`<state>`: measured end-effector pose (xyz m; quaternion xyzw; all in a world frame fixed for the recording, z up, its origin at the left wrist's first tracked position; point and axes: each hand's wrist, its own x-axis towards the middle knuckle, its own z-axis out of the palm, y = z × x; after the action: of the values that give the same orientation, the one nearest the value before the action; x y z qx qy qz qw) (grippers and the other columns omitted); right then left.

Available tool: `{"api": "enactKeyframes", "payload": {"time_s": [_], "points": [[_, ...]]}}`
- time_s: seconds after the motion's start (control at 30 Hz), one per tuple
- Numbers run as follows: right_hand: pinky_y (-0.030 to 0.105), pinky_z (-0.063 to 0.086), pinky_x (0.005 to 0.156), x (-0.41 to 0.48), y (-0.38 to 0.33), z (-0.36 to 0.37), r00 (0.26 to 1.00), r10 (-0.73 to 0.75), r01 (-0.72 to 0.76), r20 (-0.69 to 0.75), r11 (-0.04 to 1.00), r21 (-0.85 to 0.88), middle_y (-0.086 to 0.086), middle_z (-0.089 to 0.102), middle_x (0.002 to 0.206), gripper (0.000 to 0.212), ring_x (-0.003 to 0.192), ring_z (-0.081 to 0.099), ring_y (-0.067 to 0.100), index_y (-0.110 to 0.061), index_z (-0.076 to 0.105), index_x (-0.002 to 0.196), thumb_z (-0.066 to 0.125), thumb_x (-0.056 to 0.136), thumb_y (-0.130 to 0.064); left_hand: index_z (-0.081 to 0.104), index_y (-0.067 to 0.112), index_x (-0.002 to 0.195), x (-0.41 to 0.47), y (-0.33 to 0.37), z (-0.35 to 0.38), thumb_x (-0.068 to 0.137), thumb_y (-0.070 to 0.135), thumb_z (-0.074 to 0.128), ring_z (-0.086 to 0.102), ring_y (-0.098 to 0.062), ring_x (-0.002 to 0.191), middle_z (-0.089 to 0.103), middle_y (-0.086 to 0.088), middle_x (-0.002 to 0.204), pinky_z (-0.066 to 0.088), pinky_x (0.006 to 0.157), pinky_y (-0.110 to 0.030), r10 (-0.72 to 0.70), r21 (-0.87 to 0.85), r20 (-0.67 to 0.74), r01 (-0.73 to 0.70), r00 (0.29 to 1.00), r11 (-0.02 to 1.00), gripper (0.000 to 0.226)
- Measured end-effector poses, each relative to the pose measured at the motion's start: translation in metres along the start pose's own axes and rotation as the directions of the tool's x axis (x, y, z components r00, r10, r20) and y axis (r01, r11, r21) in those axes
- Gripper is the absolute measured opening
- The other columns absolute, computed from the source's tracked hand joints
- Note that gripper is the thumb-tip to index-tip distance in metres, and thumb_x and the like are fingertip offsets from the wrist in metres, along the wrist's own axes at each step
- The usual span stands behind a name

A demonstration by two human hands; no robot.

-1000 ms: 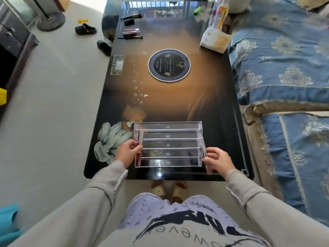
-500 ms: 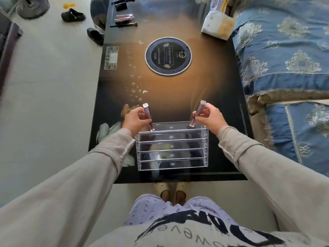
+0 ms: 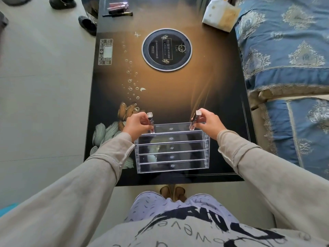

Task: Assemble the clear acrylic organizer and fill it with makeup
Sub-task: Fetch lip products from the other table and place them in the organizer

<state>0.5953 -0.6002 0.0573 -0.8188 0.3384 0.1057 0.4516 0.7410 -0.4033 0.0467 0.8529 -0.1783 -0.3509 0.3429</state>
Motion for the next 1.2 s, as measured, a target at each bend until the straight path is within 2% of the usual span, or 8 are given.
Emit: {"api": "enactKeyframes", "payload": {"time_s": [0.1,0.27,0.43,0.53,0.9,1.03,1.2], "points": [[0.037,0.043,0.099,0.001,0.001,-0.001,1.0,-0.008,0.009,0.027,1.0,-0.026,0.016,0.064,0.11,0.018,0.108,0.059,0.029,-0.005,0.055,0.103,0.061,0.085,-0.003,0.053,0.021,0.063,-0.001,0.0,0.0,0.069,-0.001,0.075,0.062,-0.018,0.078,0.068,-0.01,0.084,0.047,0.078,-0.025,-0.015,-0.024,0.012,0.015,1.0,1.0,0.032],[0.034,0.044,0.097,-0.001,0.004,-0.003,0.999,-0.027,0.029,0.046,0.998,-0.05,0.015,0.064,0.107,0.017,0.105,0.059,0.028,-0.006,0.057,0.101,0.061,0.085,-0.003,0.059,0.011,0.076,-0.004,0.0,-0.001,0.069,-0.002,0.076,0.062,-0.018,0.081,0.066,-0.008,0.085,0.046,0.081,-0.025,-0.031,-0.07,0.054,0.035,0.998,0.997,0.022],[0.028,0.04,0.098,0.0,0.004,-0.006,0.999,0.002,0.0,0.05,1.0,-0.028,0.015,0.064,0.114,0.022,0.107,0.058,0.023,-0.005,0.065,0.106,0.059,0.085,0.001,0.055,0.016,0.068,-0.004,0.002,0.0,0.068,-0.003,0.076,0.062,-0.018,0.082,0.066,-0.009,0.084,0.045,0.081,-0.025,-0.03,-0.041,0.062,0.032,0.998,0.999,0.028],[0.031,0.041,0.102,-0.001,0.004,-0.006,0.998,-0.016,0.019,0.067,0.999,-0.049,0.015,0.064,0.116,0.024,0.11,0.058,0.026,-0.004,0.065,0.108,0.059,0.085,0.001,0.054,0.022,0.064,-0.004,0.002,0.0,0.068,-0.003,0.076,0.062,-0.02,0.084,0.066,-0.01,0.084,0.048,0.087,-0.032,-0.03,-0.029,0.077,0.032,0.997,0.999,0.033],[0.031,0.041,0.102,-0.003,0.01,-0.006,0.994,-0.012,0.023,0.11,0.994,-0.108,0.015,0.062,0.119,0.027,0.112,0.057,0.028,-0.007,0.062,0.116,0.055,0.089,-0.007,0.056,0.021,0.065,-0.011,0.0,0.003,0.069,-0.005,0.073,0.059,-0.018,0.075,0.064,-0.007,0.078,0.047,0.076,-0.027,-0.021,-0.038,0.052,0.023,0.998,0.999,0.031],[0.03,0.041,0.101,-0.002,0.01,-0.004,0.994,-0.011,0.023,0.107,0.994,-0.109,0.014,0.063,0.118,0.026,0.111,0.057,0.027,-0.007,0.062,0.114,0.056,0.089,-0.007,0.059,0.015,0.073,-0.01,-0.001,0.004,0.07,-0.002,0.074,0.06,-0.018,0.077,0.065,-0.008,0.08,0.045,0.077,-0.026,-0.015,0.014,0.044,0.014,0.999,1.0,0.023],[0.028,0.041,0.098,-0.001,0.012,-0.003,0.995,-0.008,0.021,0.103,0.992,-0.122,0.014,0.063,0.117,0.025,0.11,0.058,0.027,-0.008,0.062,0.113,0.057,0.089,-0.009,0.059,0.013,0.075,-0.009,-0.001,0.004,0.07,-0.003,0.074,0.059,-0.019,0.078,0.064,-0.008,0.082,0.045,0.077,-0.027,-0.022,-0.011,0.053,0.022,0.998,1.0,0.023]]}}
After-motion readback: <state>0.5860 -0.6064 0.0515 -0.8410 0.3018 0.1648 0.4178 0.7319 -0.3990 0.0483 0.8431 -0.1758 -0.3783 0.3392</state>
